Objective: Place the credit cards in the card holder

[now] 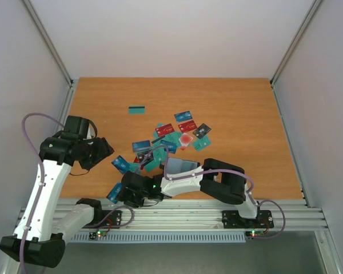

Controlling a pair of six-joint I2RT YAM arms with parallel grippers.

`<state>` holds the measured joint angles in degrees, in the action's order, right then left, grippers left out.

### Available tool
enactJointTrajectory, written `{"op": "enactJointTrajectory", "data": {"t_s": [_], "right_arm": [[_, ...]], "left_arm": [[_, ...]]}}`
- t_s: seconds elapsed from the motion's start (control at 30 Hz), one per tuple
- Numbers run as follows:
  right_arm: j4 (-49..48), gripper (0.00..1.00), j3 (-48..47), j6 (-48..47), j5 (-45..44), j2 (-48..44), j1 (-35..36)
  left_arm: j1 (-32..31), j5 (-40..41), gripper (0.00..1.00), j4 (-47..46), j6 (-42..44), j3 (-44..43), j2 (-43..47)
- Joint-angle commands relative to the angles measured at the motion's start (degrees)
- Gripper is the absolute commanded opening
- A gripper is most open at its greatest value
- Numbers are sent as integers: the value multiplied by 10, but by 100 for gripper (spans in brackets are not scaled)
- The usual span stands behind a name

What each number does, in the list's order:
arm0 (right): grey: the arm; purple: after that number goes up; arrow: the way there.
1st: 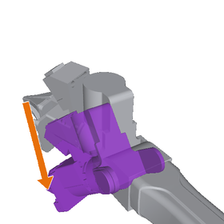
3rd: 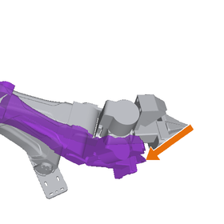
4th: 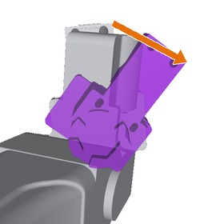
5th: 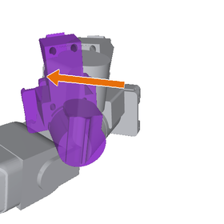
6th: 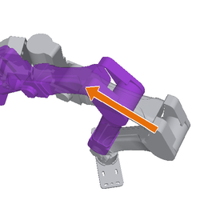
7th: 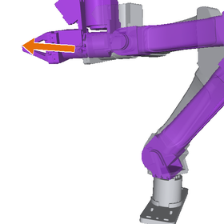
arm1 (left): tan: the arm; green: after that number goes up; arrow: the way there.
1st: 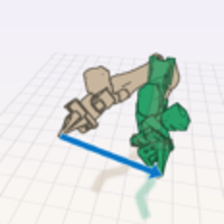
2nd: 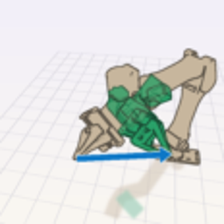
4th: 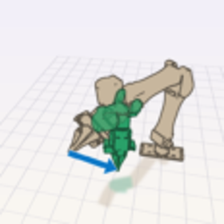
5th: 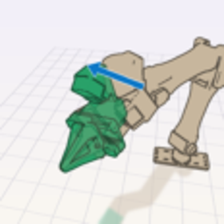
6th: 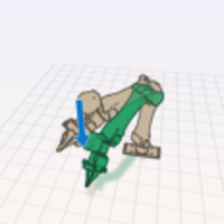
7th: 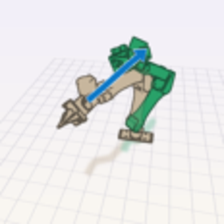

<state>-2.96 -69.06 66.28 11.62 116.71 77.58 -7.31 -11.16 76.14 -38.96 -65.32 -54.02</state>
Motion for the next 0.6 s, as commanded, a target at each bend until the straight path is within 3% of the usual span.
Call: {"op": "enactJointTrajectory", "data": {"t_s": [0.0, 0.57], "right_arm": [[19, 46, -19, 19, -13, 16, 6], [19, 47, -88, 57, -4, 89, 11]], "left_arm": [[-5, -51, 68, -6, 7, 11, -1], [-12, -69, 67, -18, 7, 32, 14]]}}
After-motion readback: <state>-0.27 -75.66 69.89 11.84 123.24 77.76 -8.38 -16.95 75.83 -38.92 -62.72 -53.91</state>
